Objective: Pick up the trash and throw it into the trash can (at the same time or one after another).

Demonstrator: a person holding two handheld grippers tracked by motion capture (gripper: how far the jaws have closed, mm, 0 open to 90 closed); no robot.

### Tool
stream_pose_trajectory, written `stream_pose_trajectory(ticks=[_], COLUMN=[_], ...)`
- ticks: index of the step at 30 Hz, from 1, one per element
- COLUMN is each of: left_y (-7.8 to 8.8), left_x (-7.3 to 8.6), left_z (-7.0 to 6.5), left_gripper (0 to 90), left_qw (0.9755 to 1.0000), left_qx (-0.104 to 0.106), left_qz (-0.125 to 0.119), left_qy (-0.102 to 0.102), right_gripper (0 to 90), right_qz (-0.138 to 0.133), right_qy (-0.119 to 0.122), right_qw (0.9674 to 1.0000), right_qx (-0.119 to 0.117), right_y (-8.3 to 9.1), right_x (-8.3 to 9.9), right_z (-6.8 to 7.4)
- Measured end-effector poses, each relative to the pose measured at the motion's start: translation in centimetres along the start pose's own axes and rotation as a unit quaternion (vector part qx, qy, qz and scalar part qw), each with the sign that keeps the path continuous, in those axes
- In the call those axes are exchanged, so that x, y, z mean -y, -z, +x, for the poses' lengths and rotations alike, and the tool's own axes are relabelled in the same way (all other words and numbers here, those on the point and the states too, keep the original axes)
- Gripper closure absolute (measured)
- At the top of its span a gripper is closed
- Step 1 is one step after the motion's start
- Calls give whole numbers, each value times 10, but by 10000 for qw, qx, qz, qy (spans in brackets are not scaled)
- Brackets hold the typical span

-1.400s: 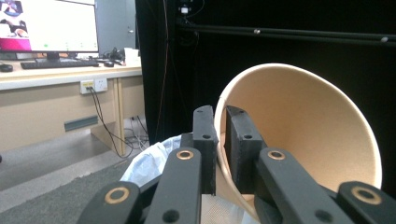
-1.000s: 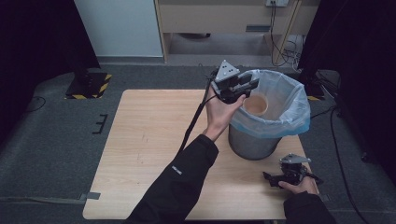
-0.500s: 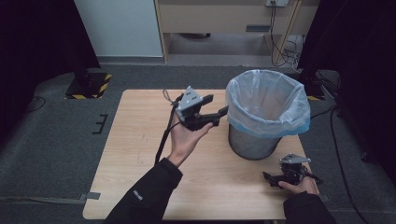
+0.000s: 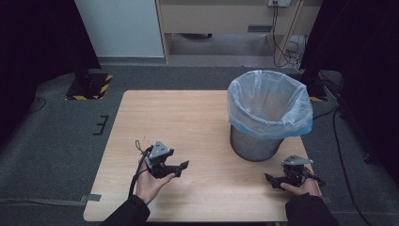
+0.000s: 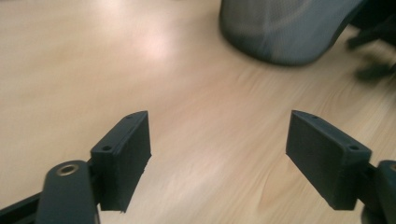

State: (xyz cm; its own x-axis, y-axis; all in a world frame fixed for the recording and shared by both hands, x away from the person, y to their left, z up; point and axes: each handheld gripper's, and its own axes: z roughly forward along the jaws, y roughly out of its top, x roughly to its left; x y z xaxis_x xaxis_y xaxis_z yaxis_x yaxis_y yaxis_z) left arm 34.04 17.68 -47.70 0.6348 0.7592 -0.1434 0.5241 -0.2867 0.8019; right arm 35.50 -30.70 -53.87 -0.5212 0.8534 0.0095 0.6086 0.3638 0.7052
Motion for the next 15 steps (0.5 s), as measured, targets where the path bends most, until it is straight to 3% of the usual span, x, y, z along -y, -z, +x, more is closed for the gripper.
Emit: stream_pose_trajectory(ticks=[3, 6, 8, 11, 15], left_y=[7, 18, 24, 32, 39], left_x=[27, 48, 56, 64, 66], left_z=[15, 31, 39, 51, 63], left_gripper=[175, 174, 167, 157, 133], left_qw=[9988, 9950, 9934, 9888, 9865], left_qx=[-144, -388, -575, -763, -1042], left_qz=[363, 767, 860, 1072, 1035], left_qy=[292, 499, 499, 703, 731], right_gripper=[14, 14, 14, 14, 25], right_qz=[1, 1, 1, 4, -8], right_qy=[0, 1, 2, -47, -32], right_qw=[10000, 10000, 10000, 10000, 10000], right_qx=[0, 0, -3, -12, -11], right_y=[0, 0, 0, 0, 1], right_x=[0, 0, 0, 0, 1], right_z=[0, 0, 0, 1, 0])
